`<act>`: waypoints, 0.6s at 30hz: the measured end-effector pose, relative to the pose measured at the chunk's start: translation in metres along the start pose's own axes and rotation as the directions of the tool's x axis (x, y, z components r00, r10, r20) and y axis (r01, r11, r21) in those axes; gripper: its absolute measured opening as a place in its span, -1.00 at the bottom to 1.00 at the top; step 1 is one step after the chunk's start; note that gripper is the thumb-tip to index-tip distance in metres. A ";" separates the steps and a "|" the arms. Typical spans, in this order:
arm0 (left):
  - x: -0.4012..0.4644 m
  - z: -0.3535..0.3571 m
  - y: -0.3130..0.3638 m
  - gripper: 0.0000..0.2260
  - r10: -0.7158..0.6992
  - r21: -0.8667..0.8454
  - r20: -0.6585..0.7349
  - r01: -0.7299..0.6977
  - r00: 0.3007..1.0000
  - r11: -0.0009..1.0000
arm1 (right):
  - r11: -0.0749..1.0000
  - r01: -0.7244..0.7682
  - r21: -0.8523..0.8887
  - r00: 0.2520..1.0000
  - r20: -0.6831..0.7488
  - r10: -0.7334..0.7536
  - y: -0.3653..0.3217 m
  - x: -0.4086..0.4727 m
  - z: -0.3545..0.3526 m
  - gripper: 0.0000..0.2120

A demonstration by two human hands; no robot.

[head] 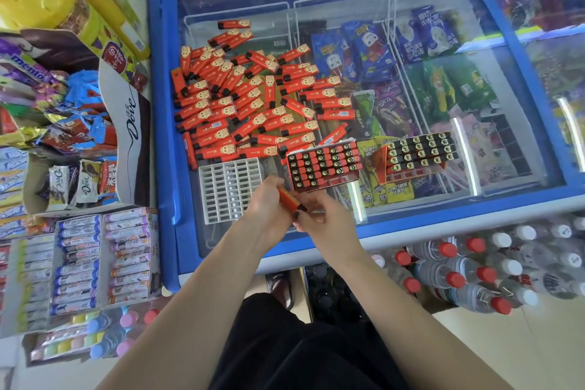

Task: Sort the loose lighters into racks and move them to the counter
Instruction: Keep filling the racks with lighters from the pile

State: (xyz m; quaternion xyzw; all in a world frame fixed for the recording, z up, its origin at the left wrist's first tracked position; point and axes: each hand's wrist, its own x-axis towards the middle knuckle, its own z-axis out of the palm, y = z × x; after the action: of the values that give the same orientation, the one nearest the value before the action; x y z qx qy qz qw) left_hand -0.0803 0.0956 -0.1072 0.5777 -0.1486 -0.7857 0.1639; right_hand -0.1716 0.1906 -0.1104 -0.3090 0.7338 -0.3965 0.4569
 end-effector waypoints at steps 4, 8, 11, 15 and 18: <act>0.004 0.001 0.000 -0.79 0.057 0.214 -0.060 -0.044 0.997 0.976 | 0.988 -0.070 0.139 0.993 -0.086 0.083 -0.003 0.002 -0.011 -0.81; 0.008 -0.001 0.000 -0.62 0.132 0.399 -0.087 -0.087 0.987 0.913 | 0.916 -0.110 0.386 0.970 -0.160 0.184 -0.003 0.009 -0.040 -0.83; 0.010 0.000 -0.001 -0.61 0.193 0.501 -0.082 -0.127 0.978 0.856 | 0.902 -0.086 0.423 0.957 -0.218 0.193 -0.003 0.016 -0.057 -0.83; 0.008 0.003 -0.003 -0.64 0.251 0.584 -0.026 -0.190 0.968 0.790 | 0.949 -0.068 0.308 0.945 -0.286 0.160 -0.004 0.027 -0.066 -0.81; 0.007 0.003 -0.004 -0.62 0.280 0.610 -0.011 -0.216 0.960 0.762 | 0.997 -0.015 0.078 0.955 -0.293 0.038 -0.002 0.031 -0.062 -0.78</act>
State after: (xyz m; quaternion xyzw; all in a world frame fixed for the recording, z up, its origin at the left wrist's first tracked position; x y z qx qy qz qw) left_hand -0.0855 0.0962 -0.1134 0.6139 -0.4574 -0.6382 0.0813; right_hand -0.2409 0.1825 -0.1049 -0.2195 0.7823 -0.4590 0.3594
